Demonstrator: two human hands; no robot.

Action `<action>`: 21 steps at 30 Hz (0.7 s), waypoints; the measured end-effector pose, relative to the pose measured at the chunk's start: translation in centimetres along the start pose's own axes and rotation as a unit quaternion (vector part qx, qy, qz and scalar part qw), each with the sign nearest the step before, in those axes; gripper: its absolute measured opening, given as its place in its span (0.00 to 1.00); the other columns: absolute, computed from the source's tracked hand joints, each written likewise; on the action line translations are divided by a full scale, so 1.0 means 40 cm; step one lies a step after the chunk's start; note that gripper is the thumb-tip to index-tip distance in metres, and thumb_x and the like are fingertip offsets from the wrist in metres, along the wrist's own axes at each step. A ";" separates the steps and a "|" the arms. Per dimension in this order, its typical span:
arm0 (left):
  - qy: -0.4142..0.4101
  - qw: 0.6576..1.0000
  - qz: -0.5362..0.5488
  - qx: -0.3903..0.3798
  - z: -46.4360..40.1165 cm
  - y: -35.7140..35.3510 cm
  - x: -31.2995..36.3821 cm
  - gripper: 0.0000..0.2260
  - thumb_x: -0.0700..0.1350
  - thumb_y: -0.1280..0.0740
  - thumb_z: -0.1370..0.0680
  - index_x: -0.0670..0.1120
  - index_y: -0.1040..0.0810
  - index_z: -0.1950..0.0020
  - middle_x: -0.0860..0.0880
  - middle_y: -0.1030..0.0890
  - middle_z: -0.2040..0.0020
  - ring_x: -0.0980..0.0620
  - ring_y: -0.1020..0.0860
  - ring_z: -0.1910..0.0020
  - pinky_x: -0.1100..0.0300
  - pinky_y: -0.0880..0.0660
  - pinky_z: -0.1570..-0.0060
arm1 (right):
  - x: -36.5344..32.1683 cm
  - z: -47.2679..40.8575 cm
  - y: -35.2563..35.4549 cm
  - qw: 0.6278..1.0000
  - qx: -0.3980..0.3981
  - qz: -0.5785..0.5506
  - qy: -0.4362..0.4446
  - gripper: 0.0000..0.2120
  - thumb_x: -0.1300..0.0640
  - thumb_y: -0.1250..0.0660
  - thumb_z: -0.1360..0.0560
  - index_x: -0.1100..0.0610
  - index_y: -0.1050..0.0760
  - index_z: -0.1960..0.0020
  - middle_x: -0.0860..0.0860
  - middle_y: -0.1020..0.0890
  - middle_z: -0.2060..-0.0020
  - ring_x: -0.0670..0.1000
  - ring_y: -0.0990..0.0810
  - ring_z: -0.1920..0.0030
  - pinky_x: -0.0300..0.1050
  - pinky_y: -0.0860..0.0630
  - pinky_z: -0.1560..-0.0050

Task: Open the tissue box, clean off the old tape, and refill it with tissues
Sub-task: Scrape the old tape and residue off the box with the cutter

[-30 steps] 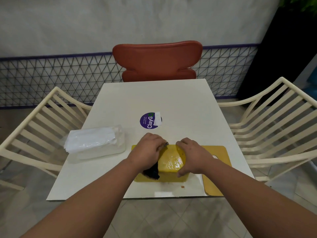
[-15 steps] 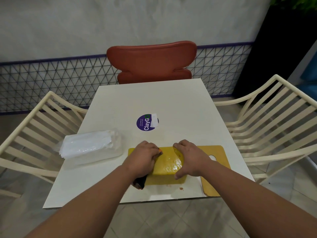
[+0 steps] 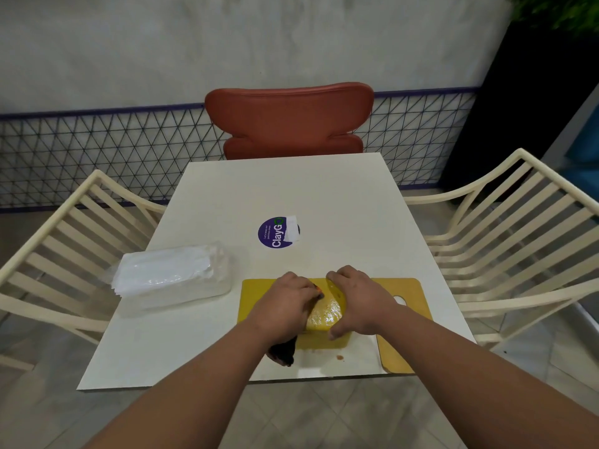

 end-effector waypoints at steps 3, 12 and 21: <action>0.046 0.998 -0.013 0.039 0.016 0.030 -0.065 0.14 0.45 0.41 0.22 0.49 0.19 0.42 0.50 0.19 0.46 0.46 0.26 0.48 0.54 0.29 0.46 | 0.002 0.001 -0.001 1.000 0.004 0.000 0.002 0.57 0.38 0.20 0.43 0.50 0.45 0.22 0.47 0.38 0.28 0.52 0.36 0.30 0.48 0.30 0.35; 0.088 0.993 0.050 0.062 0.003 0.066 -0.108 0.12 0.42 0.39 0.20 0.45 0.22 0.39 0.49 0.23 0.42 0.49 0.29 0.42 0.60 0.33 0.41 | 0.066 0.027 -0.010 0.996 0.001 -0.082 -0.031 0.63 0.40 0.18 0.44 0.51 0.52 0.21 0.47 0.44 0.24 0.51 0.38 0.26 0.45 0.33 0.34; 0.041 0.997 0.064 -0.019 -0.102 0.005 -0.010 0.12 0.41 0.39 0.21 0.47 0.20 0.40 0.50 0.22 0.44 0.51 0.29 0.42 0.64 0.35 0.44 | 0.077 0.018 -0.022 0.991 0.009 -0.129 -0.030 0.59 0.43 0.17 0.45 0.52 0.45 0.22 0.46 0.39 0.27 0.50 0.34 0.29 0.46 0.31 0.33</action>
Point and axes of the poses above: each hand's wrist, its own z-axis away from the middle knuckle, its own y-axis out of the back of the hand, x = y × z, the point moved 8 cm from there along -z, towards the middle knuckle
